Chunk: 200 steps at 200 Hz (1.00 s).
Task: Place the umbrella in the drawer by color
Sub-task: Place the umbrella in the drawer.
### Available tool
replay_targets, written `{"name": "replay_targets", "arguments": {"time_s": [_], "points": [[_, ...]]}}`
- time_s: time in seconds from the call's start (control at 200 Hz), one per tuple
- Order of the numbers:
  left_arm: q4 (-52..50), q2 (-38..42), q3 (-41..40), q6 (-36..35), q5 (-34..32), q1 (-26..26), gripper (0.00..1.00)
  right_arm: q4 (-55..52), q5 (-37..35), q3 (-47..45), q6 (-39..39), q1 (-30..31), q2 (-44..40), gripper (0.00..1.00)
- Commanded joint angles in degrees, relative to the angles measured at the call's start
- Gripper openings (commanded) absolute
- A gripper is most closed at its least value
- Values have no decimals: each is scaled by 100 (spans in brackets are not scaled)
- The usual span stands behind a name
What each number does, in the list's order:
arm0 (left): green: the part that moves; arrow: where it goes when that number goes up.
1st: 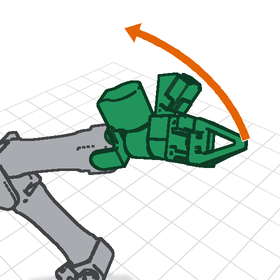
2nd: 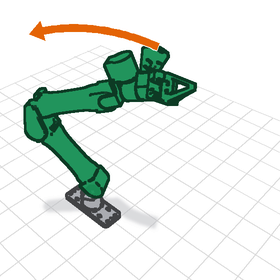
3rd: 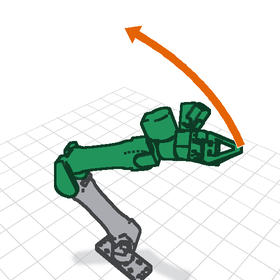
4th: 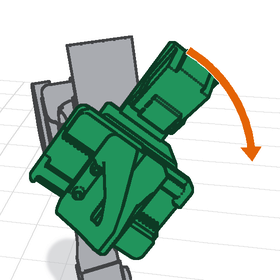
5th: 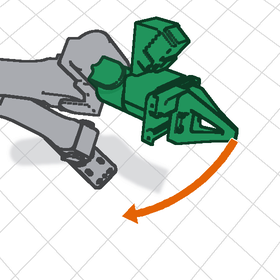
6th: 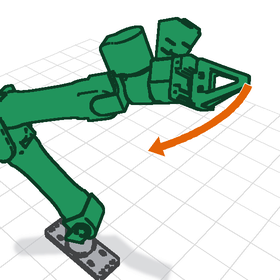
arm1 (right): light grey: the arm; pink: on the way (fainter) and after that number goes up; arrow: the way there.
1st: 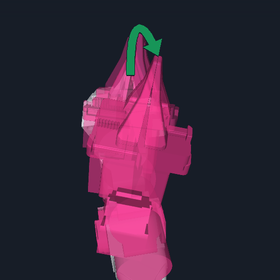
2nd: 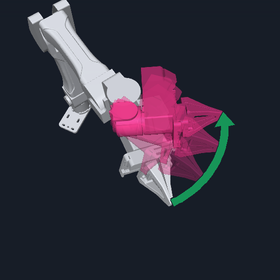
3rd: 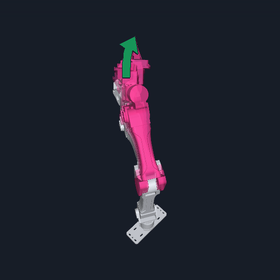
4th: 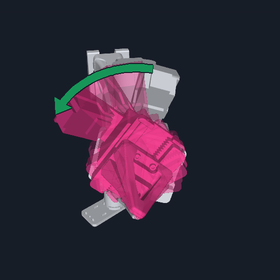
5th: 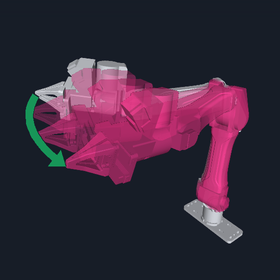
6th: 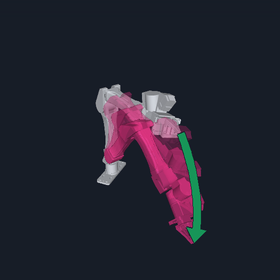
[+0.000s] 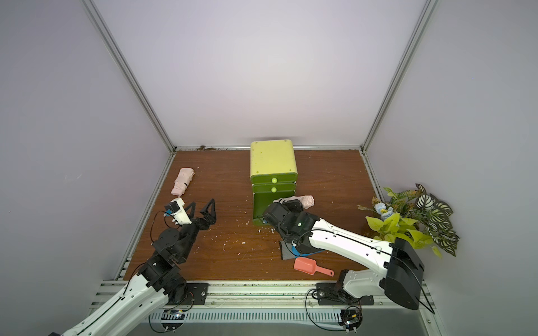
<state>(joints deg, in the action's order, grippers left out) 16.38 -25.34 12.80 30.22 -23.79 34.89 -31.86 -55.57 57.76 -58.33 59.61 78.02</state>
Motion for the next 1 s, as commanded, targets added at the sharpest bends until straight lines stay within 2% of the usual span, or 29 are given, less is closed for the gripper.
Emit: {"name": "replay_targets", "arguments": {"time_s": [0.0,0.125,0.305,0.365,0.44,0.505,0.751,0.851,0.996], "points": [[-72,-58,110,-121,-84,45,99,414,-24,433,-140,23,666,0],[-78,98,62,-129,-105,44,99,70,543,955,283,23,1285,0],[-31,471,-105,-95,-260,44,99,224,1793,1203,540,21,1556,0],[0,550,-143,-87,-260,45,99,372,1981,1160,629,9,1608,12],[23,583,-163,-88,-274,44,99,392,2157,1135,771,2,1684,19],[0,553,-155,-78,-302,44,99,362,2199,1133,946,-12,1741,32],[-12,382,-101,-73,-307,44,99,228,2273,1025,1209,-143,1549,63],[13,357,-100,-84,-320,44,99,228,2183,952,1231,-165,1293,70],[66,262,-119,-19,-420,44,99,449,2195,891,1553,-149,781,71]]}}
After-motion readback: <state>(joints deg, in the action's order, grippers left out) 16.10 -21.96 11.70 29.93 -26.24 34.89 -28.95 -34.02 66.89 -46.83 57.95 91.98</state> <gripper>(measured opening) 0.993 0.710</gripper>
